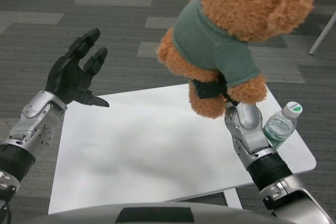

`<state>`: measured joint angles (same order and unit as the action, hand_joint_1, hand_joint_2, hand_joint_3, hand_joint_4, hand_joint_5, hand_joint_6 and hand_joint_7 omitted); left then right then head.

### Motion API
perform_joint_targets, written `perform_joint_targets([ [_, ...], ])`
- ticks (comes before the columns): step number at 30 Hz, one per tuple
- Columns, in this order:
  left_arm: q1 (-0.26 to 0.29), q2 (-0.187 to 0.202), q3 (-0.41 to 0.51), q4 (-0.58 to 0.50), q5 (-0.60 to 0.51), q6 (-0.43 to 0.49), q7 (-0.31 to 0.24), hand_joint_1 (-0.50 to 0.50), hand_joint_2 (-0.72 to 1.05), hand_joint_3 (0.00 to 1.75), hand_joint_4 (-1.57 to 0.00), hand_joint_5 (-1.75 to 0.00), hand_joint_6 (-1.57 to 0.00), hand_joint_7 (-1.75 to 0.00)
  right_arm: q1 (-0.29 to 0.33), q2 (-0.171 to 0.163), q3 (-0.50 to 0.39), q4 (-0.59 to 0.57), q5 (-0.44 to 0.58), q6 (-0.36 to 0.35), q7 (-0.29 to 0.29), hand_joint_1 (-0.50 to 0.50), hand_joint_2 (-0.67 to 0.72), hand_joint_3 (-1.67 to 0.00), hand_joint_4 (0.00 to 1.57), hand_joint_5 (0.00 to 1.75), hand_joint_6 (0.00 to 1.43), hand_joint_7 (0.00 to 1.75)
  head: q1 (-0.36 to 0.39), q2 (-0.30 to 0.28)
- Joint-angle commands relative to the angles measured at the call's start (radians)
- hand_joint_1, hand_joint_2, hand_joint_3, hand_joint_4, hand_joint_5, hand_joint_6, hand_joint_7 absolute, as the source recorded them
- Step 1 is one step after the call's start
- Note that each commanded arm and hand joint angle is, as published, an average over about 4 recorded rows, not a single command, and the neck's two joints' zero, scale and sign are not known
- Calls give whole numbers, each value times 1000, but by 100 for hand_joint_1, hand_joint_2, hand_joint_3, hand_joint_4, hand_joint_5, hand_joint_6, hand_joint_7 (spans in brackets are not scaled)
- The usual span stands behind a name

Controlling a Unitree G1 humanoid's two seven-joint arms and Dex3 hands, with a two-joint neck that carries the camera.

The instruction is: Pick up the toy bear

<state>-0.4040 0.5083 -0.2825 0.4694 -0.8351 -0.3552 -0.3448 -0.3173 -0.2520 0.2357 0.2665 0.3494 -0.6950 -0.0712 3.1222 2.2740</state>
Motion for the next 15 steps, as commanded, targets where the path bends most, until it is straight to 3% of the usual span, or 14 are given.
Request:
perform_joint_targets([
  [1,-12,-7,8,-12,7,-5,1,-43,-2,9,0,0,0,-21,-18,-6,-25,-24,5,-12,-8,-46,-41,-159,23,160,108,147,0,6],
  [11,-6,-11,19,-29,7,-6,1,-46,-2,9,0,0,0,-21,-1,-23,-29,-46,6,-11,-14,-46,-43,-159,23,165,106,147,6,19],
  [15,3,-11,24,-38,7,-5,1,-46,-2,9,0,0,0,-21,11,-29,-29,-64,5,-9,-20,-46,-41,-159,23,158,106,147,5,25],
])
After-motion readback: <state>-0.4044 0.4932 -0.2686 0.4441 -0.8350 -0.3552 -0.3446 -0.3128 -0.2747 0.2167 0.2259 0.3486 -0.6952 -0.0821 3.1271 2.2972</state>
